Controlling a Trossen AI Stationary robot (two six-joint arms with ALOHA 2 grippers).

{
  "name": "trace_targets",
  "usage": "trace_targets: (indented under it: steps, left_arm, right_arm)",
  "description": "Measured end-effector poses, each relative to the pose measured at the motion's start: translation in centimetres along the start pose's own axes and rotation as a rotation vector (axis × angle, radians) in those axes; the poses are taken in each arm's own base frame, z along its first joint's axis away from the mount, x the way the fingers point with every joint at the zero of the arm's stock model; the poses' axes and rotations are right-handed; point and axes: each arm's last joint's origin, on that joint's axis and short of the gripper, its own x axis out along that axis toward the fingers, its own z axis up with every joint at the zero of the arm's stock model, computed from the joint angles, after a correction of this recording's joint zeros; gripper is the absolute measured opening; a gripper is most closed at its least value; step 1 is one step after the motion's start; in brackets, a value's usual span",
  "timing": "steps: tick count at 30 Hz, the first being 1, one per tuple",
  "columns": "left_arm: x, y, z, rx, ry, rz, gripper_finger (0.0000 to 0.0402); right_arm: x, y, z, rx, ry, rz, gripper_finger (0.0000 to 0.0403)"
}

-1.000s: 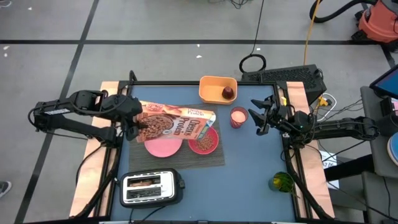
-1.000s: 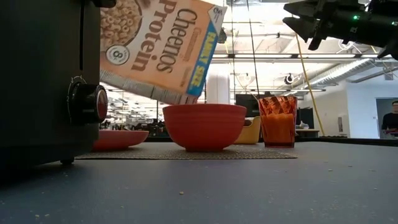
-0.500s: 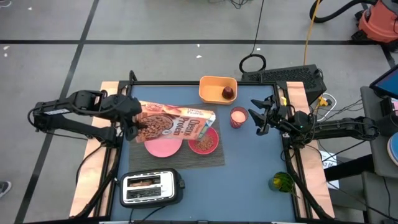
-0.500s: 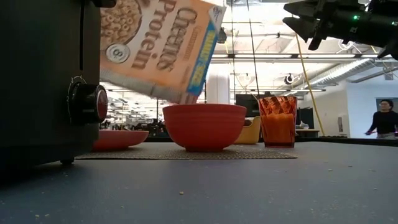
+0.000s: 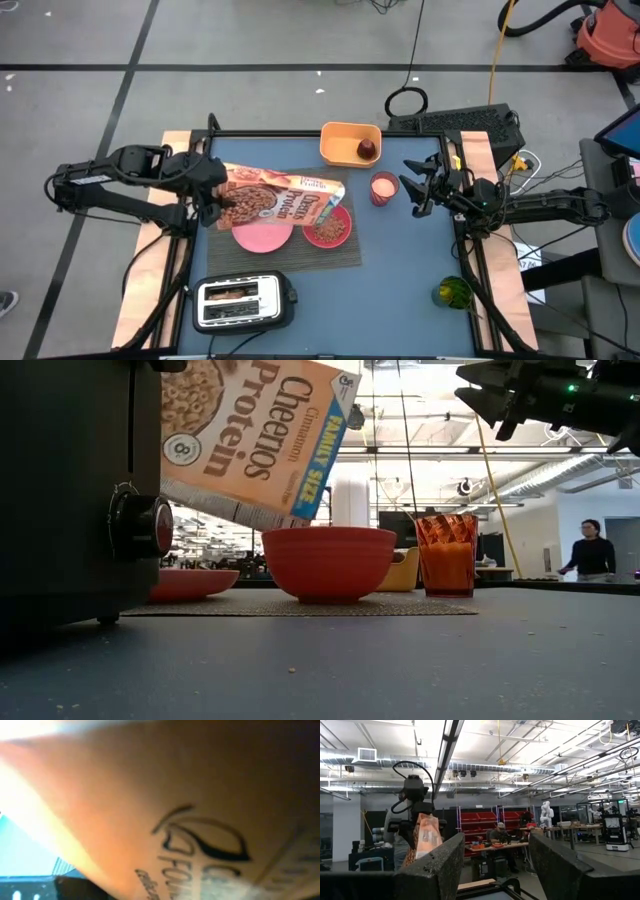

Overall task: Arrange a breakfast setting
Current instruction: Pour the cereal into the dark pink bowl

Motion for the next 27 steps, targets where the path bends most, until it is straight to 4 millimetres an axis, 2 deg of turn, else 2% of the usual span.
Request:
trace_targets:
  steps: [27]
  left_arm:
    - [-0.02,-0.05,0.11,0.001,-0.009,-0.021,0.0243]
  right_arm:
    - [0.0,0.0,0.0,0.0,0.0,0.0,0.0215]
